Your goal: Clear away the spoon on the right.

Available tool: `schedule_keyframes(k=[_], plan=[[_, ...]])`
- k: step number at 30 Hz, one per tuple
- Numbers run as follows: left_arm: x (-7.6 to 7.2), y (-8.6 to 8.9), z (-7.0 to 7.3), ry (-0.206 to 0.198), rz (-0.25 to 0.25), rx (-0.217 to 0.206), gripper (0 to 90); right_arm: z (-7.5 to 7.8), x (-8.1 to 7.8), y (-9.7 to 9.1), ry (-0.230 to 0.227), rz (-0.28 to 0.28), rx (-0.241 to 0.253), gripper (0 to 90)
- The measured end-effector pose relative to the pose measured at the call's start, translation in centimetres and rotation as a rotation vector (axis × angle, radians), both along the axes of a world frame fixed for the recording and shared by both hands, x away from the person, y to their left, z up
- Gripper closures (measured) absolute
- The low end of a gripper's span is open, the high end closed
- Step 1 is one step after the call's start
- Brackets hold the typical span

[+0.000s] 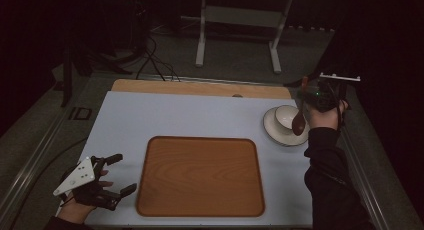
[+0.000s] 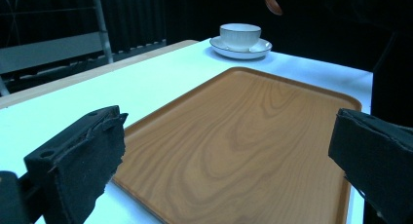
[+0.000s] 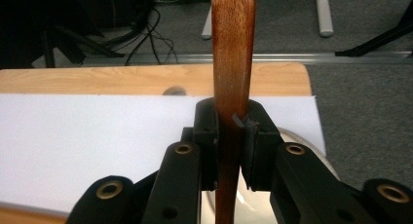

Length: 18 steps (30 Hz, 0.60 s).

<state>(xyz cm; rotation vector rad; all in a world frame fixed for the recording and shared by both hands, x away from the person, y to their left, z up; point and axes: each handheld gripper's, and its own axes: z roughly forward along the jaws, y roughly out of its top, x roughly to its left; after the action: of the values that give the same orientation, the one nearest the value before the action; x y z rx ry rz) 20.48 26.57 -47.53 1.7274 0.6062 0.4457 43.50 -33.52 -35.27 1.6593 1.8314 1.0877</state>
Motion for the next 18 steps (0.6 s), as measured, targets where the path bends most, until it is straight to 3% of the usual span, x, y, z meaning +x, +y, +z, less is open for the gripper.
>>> schedule_keyframes(k=[18], plan=[[-0.1,0.1,0.1,-0.005,0.0,-0.007,0.0,-0.2,-4.3,2.3,0.01,0.051,0.027,78.8]])
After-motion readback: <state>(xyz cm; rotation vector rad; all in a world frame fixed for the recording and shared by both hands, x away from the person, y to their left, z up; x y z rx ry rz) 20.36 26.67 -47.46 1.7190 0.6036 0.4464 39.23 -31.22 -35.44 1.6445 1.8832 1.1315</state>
